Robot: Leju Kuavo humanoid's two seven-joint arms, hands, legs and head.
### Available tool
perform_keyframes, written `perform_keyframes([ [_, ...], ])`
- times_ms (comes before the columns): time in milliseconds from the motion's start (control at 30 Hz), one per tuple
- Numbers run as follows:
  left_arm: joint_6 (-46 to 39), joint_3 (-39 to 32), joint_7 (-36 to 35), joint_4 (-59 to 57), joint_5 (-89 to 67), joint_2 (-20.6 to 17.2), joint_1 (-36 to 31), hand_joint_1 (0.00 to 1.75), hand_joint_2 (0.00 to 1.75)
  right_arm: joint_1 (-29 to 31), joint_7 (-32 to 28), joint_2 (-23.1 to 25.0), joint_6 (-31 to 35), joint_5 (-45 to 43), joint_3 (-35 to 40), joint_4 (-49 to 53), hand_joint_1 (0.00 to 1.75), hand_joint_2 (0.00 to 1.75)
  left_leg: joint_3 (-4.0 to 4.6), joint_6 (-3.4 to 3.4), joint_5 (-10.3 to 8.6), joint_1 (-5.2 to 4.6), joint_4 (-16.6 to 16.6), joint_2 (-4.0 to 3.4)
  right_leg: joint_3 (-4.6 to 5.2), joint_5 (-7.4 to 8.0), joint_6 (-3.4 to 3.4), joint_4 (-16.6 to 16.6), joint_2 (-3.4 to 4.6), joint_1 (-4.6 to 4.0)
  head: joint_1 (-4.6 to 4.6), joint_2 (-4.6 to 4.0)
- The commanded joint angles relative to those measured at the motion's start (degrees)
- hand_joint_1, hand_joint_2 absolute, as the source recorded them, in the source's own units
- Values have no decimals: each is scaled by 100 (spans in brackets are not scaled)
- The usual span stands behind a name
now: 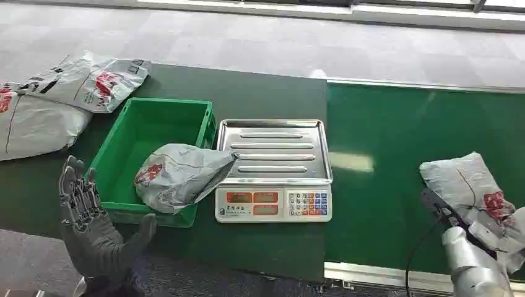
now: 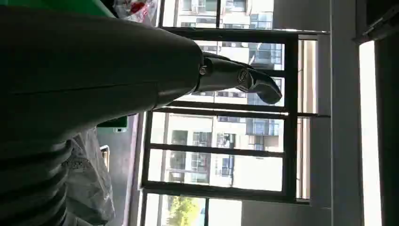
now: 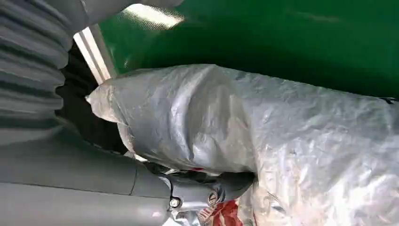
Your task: Moved the parcel from conveyor to table for the left to box.
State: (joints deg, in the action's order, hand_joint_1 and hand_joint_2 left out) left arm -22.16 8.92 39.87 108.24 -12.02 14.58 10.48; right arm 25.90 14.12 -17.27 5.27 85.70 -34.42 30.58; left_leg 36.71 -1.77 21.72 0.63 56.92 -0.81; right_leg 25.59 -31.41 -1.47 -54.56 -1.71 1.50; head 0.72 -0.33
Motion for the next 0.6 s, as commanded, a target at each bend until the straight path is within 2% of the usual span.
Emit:
perform_keyframes([
  [33,-12,-208,-7,-245,5,-73,-92,0,175,45,-20,401,-69,-35,-114,279,0,175,-6,7,-3,1,-10,-18,6,10,18,6,40,-4,0,0],
  [67,-12,-208,-7,-245,5,-73,-92,0,175,45,-20,401,-69,-35,-114,279,3,175,-4,4,-1,1,-4,-12,3,5,11,3,25,-2,0,0],
  [100,-35,-225,-8,-228,-2,-55,-82,0,175,23,-79,432,-76,-40,-55,372,42,175,-3,6,-2,1,-7,-13,6,8,15,4,32,-3,0,0],
  [133,-40,-234,-27,-180,-8,-46,-60,0,175,-27,-71,520,-154,-50,41,589,173,175,-4,5,-2,2,-7,-14,5,8,15,5,32,-3,0,0],
  [267,-38,-251,-73,-126,-25,-31,-45,0,175,-234,-138,675,-281,-38,368,1108,175,175,-2,2,1,2,-3,-19,6,6,12,0,33,-3,0,0],
  [600,-35,-259,-88,-129,-28,-30,-61,0,175,-295,-134,692,-313,-82,400,1229,175,175,-4,3,0,0,-4,-10,2,3,9,1,21,-1,0,0],
])
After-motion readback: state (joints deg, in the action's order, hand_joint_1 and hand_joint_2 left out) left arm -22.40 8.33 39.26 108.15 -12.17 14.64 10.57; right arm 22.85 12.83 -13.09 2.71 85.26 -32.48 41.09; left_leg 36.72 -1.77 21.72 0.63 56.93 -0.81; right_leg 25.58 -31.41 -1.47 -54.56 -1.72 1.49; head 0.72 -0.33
